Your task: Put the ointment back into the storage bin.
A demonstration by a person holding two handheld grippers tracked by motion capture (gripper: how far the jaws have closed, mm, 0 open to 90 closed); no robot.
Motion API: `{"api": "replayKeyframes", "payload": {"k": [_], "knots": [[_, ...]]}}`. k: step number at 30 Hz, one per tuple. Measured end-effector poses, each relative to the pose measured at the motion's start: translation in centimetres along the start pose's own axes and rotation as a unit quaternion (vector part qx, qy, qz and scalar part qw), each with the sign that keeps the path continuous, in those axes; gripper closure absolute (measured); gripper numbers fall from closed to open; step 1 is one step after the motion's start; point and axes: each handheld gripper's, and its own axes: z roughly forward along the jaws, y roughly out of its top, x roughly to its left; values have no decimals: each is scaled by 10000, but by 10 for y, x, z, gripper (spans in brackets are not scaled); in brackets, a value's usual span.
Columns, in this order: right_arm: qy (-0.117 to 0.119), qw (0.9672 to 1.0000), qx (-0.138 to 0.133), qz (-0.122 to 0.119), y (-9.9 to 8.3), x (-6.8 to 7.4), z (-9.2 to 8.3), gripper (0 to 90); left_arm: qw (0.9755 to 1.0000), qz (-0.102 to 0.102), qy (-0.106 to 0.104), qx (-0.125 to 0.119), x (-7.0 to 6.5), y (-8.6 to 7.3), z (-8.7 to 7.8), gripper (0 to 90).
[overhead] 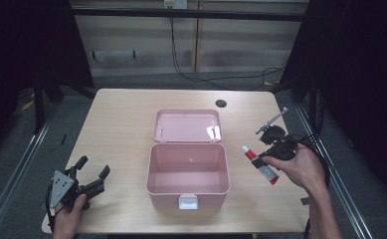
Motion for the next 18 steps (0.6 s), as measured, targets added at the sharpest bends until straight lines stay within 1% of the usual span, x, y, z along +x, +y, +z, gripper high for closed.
{"api": "replayKeyframes", "payload": {"k": [2, 5, 7, 12, 18], "knots": [[-37, 10000, -38, -83, 2, 2, -2, 715, 10000, 3, 1, 1, 0, 0, 0, 158], [-74, 9996, -53, -274, 3, 5, -3, 715, 10000, 0, 1, 1, 0, 0, 0, 158], [-31, 9995, -17, -319, 5, 5, -4, 715, 10000, 2, 0, 1, 0, 0, 0, 158], [-11, 9993, -40, -384, 9, 6, -12, 715, 10000, 2, 1, 1, 0, 0, 0, 158], [-23, 9981, -130, -597, 20, 12, -22, 715, 10000, -1, 1, 0, 0, 0, 0, 158]]}}
